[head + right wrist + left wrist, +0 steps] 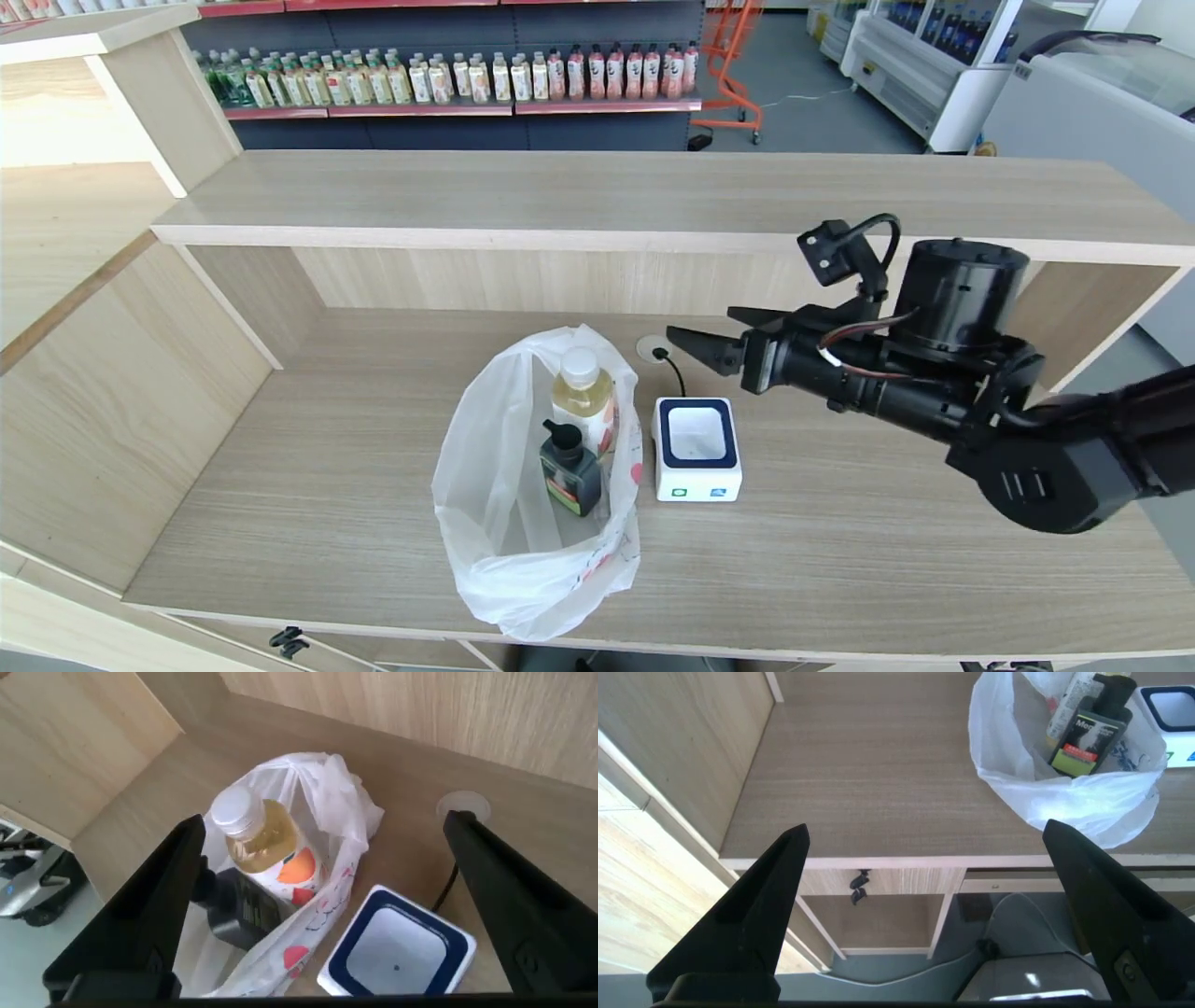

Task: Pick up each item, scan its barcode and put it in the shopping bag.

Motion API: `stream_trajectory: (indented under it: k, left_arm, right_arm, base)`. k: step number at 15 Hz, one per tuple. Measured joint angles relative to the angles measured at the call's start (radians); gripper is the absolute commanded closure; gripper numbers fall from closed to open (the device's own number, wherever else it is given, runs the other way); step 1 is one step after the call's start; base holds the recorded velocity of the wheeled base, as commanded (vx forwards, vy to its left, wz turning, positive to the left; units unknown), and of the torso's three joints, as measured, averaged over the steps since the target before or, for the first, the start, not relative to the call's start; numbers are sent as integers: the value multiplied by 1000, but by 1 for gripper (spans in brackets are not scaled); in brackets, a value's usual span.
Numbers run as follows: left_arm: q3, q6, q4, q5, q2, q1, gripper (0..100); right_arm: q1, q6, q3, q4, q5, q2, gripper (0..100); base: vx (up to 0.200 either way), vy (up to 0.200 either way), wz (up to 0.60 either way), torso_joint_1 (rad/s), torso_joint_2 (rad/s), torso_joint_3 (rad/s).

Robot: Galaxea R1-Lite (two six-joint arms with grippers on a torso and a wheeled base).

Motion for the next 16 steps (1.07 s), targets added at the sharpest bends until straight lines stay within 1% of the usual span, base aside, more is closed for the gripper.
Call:
stream_trajectory:
  k: [1,3,5,7,9,12,13,14,16]
  left_arm:
    - [0,0,0,0,0,0,0]
    - [0,0,0,0,0,0,0]
    - [0,0,0,0,0,0,0]
    - [0,0,0,0,0,0,0]
    - [0,0,0,0,0,0,0]
    - [0,0,0,0,0,0,0]
    - [0,0,0,0,0,0,0]
    - [0,0,0,0,0,0,0]
    - [0,0,0,0,0,0,0]
  right_arm:
    - [-16,7,93,17,-3,-103,0]
    - [-58,9,326,43,-26,-317,0]
    - [-91,4,550,86,-69,-534,0]
    - [-119,-6,703,199,-137,-746,0]
    - [-160,-29,790,386,-189,-985,0]
    - [-261,-76,851,681,-216,-1363,0]
    - [-291,-95,862,735,-238,-1468,0]
    - [-321,-104,872,791,-282,-1559,0]
    - [-415,-102,884,859,-325,-1674,0]
  base:
    - [0,0,0,0,0,0]
    - [0,0,0,0,0,0]
    - [0,0,0,0,0,0]
    - [0,0,0,0,0,0]
    - [0,0,0,0,0,0]
    - [0,0,0,0,0,0]
    - [0,0,0,0,0,0]
    - [0,0,0,0,0,0]
    - [0,0,0,0,0,0]
